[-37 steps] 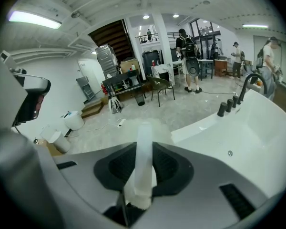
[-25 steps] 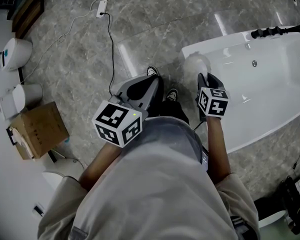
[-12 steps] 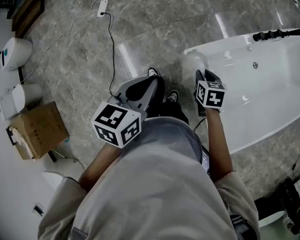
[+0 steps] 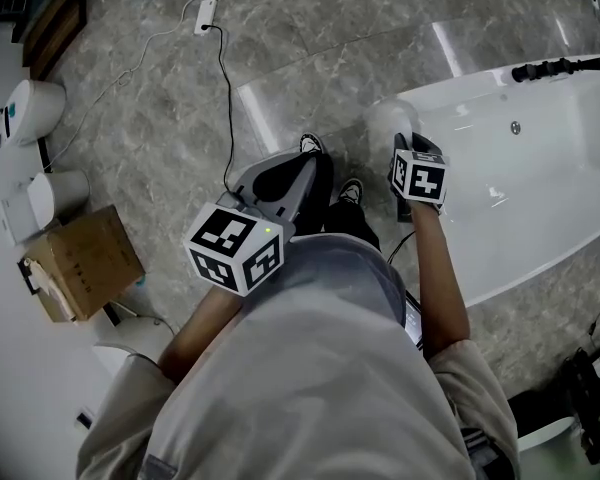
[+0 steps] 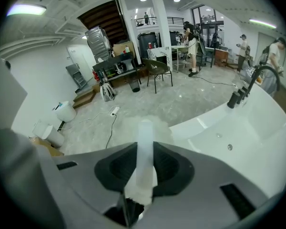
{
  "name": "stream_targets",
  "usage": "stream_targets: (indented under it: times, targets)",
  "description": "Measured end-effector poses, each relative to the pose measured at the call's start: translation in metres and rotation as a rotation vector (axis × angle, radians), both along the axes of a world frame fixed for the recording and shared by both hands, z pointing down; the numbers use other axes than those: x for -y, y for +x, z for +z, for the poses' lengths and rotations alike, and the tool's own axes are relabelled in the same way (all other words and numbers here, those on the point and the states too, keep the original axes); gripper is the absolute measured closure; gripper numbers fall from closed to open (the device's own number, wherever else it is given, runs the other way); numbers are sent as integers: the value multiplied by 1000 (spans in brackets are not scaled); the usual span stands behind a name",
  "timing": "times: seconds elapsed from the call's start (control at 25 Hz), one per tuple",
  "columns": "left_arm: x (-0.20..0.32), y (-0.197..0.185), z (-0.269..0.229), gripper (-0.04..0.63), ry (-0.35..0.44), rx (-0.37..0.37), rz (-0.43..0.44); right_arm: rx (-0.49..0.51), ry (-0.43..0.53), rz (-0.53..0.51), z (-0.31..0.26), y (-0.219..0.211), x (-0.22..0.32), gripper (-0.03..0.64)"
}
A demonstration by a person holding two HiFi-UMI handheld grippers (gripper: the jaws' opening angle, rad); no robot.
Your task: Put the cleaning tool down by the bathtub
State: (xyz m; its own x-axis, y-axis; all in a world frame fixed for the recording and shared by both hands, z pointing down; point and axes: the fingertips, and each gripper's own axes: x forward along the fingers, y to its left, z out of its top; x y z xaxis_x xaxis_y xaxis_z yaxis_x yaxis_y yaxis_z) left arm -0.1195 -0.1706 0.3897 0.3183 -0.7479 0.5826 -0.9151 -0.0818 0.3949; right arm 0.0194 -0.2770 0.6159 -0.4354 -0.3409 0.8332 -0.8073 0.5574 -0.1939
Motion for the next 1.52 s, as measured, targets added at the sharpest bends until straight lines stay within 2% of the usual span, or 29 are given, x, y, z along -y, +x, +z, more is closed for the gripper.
stream_targets:
  times: [0.36, 1.12, 1.52]
  targets:
    - [6, -10, 4, 586, -15, -2, -3, -27, -7, 9, 16, -2, 11, 543]
    - [4, -26, 10, 586, -47, 28, 5, -102, -26, -48, 54, -12, 26, 543]
    - [6, -32, 18, 586, -70, 20, 1, -144, -22, -67, 72, -13, 34, 541]
